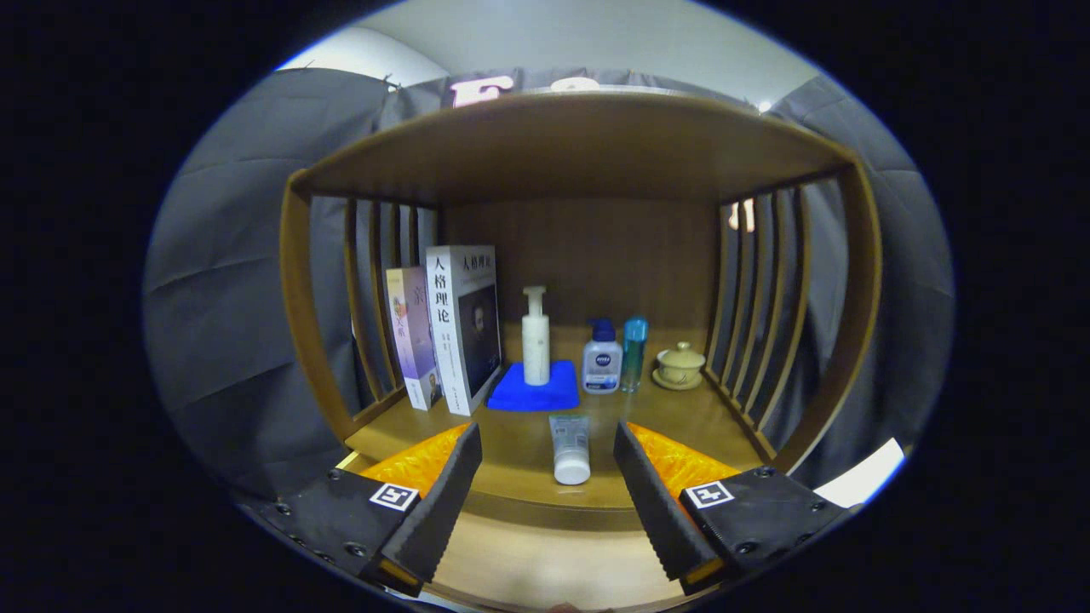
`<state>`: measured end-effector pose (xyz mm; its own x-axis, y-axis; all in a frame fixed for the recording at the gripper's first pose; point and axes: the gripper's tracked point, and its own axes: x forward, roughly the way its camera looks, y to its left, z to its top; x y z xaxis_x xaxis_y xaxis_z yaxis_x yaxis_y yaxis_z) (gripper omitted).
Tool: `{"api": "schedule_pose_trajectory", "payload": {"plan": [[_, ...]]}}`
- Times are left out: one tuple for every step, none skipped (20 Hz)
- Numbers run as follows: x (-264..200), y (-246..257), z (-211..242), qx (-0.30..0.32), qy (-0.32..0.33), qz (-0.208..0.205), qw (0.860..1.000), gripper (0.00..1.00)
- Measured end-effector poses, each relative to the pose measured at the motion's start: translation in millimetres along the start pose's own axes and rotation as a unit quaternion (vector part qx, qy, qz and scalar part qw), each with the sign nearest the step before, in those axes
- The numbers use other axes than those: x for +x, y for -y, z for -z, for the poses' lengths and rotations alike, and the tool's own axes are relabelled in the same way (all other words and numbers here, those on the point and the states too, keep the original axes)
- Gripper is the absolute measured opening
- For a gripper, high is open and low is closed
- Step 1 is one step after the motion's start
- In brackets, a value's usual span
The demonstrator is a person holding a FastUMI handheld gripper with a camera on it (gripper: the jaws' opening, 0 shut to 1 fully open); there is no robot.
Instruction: Pull open the drawer, take out the items inside it, and place them on the countertop above the cabinet.
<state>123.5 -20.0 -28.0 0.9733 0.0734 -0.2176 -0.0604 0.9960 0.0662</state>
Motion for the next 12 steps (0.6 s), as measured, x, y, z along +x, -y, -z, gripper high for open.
{"api": "schedule_pose_trajectory", "payload": {"plan": [[-11, -1, -1, -0.006, 0.020, 0.005, 1.000, 0.98], [-21, -3, -1, -0.010, 0.040, 0.010, 0.999, 0.98], [-32, -5, -1, -0.013, 0.059, 0.012, 0.998, 0.98], [-43, -8, 1, -0.014, 0.077, 0.014, 0.997, 0.98], [-55, -11, 4, -0.012, 0.094, 0.015, 0.995, 0.98], [-66, -13, 8, -0.011, 0.111, 0.016, 0.994, 0.98], [-77, -16, 12, -0.008, 0.124, 0.019, 0.992, 0.98], [-83, -16, 18, -0.005, 0.131, 0.023, 0.991, 0.98], [-93, -18, 24, -0.003, 0.140, 0.025, 0.990, 0.98], [-102, -22, 29, -0.004, 0.149, 0.024, 0.988, 0.98], [-110, -25, 36, -0.006, 0.154, 0.026, 0.988, 0.98], [-115, -26, 45, -0.007, 0.154, 0.027, 0.988, 0.98]]}}
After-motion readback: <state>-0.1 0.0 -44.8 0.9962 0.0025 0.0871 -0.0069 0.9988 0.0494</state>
